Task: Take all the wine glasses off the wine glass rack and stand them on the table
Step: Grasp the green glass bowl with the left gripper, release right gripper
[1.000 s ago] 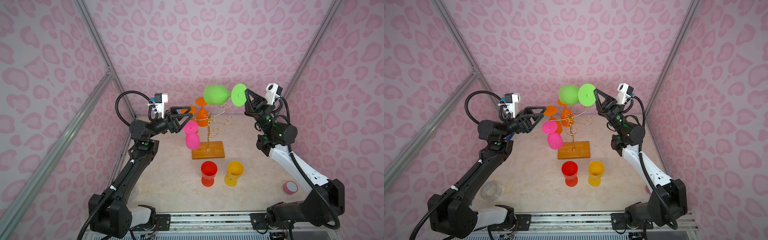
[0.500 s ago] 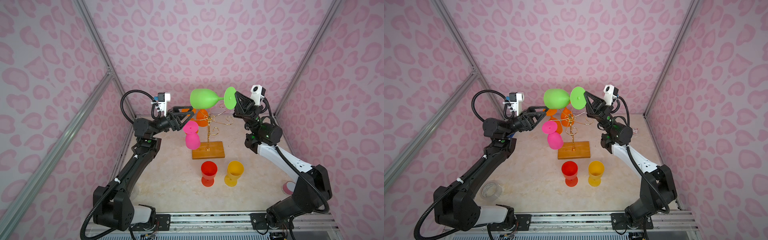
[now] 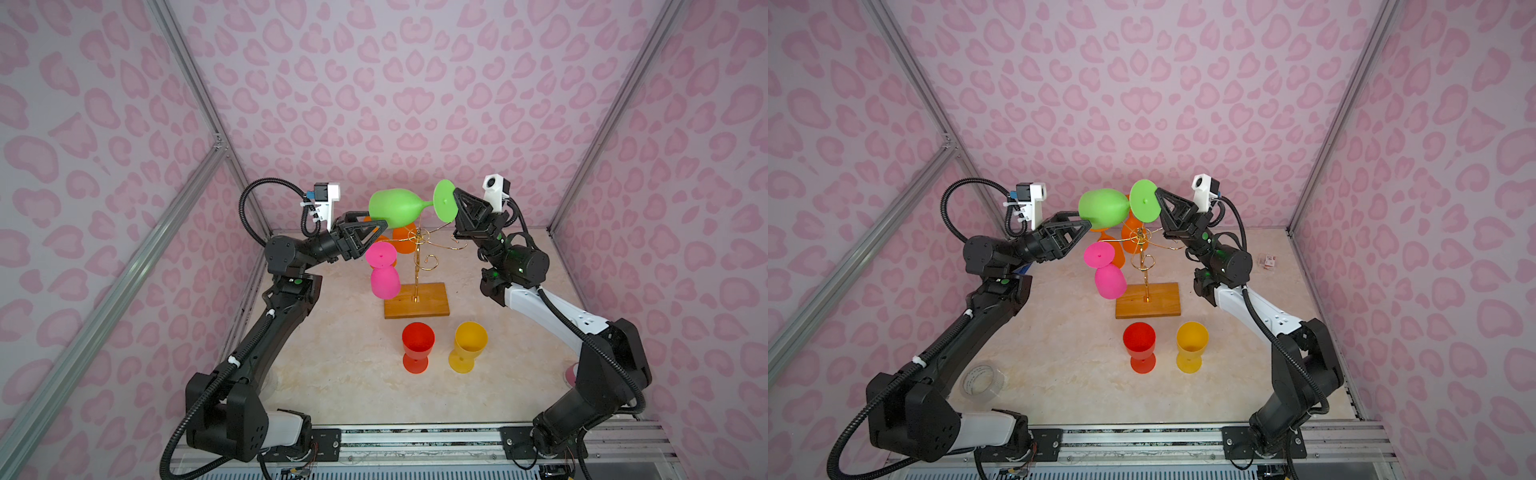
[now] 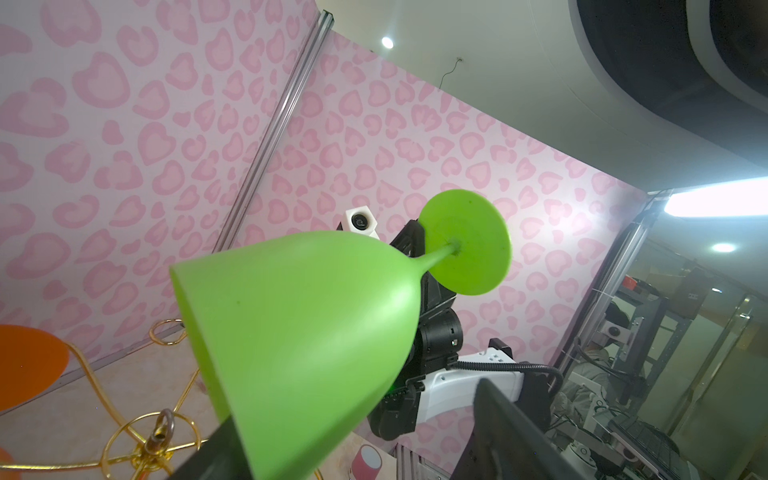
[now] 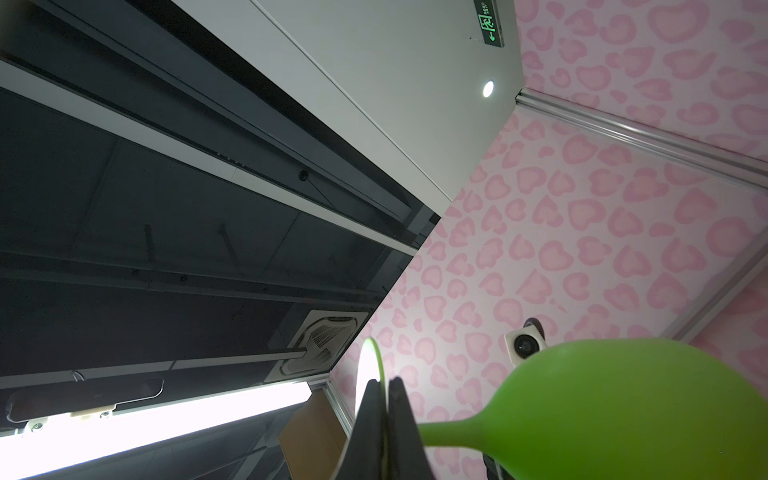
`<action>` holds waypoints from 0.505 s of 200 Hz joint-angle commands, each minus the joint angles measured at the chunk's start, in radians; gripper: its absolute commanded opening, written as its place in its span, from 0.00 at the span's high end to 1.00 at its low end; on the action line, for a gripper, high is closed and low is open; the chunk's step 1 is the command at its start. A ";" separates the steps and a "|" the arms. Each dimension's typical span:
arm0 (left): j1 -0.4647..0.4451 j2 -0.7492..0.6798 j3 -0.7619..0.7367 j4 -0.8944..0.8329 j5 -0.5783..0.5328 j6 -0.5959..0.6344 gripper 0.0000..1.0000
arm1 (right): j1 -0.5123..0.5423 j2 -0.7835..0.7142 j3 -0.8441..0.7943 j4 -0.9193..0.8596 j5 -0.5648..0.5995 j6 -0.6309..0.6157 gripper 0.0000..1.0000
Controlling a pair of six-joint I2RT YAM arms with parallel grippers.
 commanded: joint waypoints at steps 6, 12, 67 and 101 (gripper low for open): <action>0.001 -0.031 -0.005 0.049 0.008 0.002 0.43 | 0.002 0.009 0.010 0.037 -0.008 0.011 1.00; 0.002 -0.035 -0.007 0.049 0.007 0.002 0.48 | 0.002 0.010 0.009 0.037 -0.009 0.011 1.00; 0.002 -0.057 -0.021 0.054 0.012 0.001 0.83 | 0.002 0.025 0.004 0.039 -0.014 0.021 1.00; 0.002 -0.089 -0.024 0.057 0.020 -0.003 0.95 | -0.006 0.030 -0.003 0.038 -0.017 0.019 0.83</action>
